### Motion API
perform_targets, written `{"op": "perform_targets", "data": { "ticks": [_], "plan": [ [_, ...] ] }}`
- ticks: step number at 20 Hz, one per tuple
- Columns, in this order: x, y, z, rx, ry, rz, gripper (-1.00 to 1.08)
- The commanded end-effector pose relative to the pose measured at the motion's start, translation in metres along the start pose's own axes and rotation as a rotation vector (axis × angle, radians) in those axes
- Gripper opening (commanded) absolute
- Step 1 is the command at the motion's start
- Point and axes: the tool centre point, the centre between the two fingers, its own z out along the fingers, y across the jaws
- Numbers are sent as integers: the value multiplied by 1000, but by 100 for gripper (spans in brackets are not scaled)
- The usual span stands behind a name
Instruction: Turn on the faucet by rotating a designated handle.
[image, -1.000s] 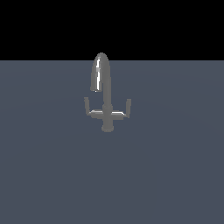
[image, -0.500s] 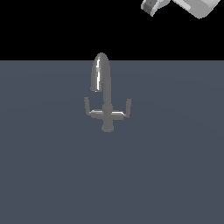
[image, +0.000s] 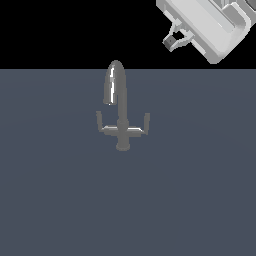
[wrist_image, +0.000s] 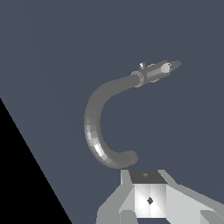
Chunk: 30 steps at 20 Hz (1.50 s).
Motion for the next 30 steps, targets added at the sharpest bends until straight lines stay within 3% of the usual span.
{"op": "perform_targets", "data": {
  "ticks": [1, 25, 30],
  "plan": [
    [14, 7, 5, 52, -19, 20, -100],
    [140, 66, 97, 586, -239, 242, -100],
    [158, 73, 119, 676, -278, 282, -100]
  ]
}}
